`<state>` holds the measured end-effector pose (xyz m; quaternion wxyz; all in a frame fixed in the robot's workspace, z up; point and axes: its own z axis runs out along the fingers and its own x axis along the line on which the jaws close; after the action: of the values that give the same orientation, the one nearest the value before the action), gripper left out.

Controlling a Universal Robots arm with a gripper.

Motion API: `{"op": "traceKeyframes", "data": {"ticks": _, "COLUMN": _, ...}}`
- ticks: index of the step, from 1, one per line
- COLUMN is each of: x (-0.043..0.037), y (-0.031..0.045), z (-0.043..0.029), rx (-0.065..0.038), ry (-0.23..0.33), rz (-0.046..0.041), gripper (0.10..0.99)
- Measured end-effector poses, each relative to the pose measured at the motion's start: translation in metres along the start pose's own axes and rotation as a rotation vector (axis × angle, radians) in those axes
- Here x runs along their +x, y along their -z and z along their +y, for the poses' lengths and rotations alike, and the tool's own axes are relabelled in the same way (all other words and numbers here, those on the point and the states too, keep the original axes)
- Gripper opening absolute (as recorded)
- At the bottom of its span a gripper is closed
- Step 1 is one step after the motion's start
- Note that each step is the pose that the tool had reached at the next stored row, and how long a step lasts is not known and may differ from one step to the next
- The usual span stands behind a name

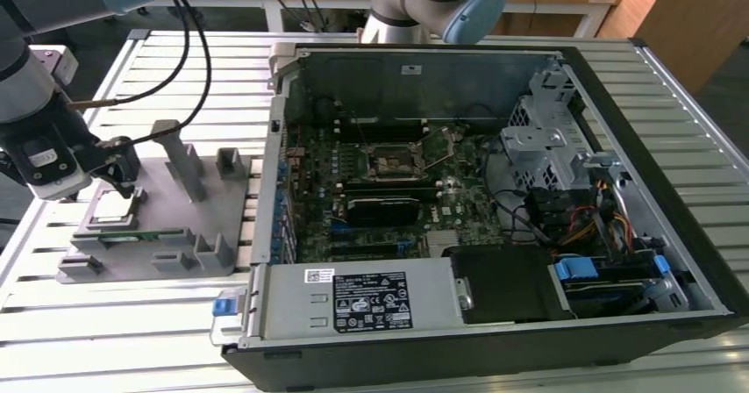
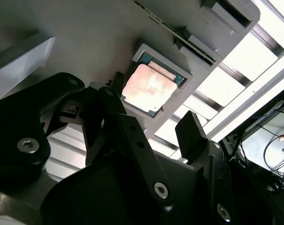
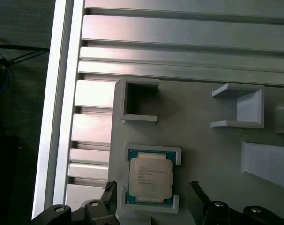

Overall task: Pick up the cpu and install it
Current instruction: 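Pick up the cpu and move it towards the insertion slot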

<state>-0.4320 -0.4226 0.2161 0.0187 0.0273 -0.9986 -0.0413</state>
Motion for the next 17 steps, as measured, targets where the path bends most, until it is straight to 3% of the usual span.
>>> {"op": "traceKeyframes", "data": {"ticks": 7, "x": -0.0004, "y": -0.0095, "z": 0.0008, "rx": 0.000, "ry": 0.000, "rz": 0.0000, "gripper": 0.706}}
{"op": "traceKeyframes", "data": {"ticks": 8, "x": -0.0003, "y": -0.0175, "z": 0.0007, "rx": 0.000, "ry": 0.000, "rz": -0.0007, "gripper": 0.706}}
{"op": "traceKeyframes", "data": {"ticks": 17, "x": 0.0010, "y": -0.0292, "z": 0.0033, "rx": 0.001, "ry": 0.000, "rz": -0.0044, "gripper": 0.706}}
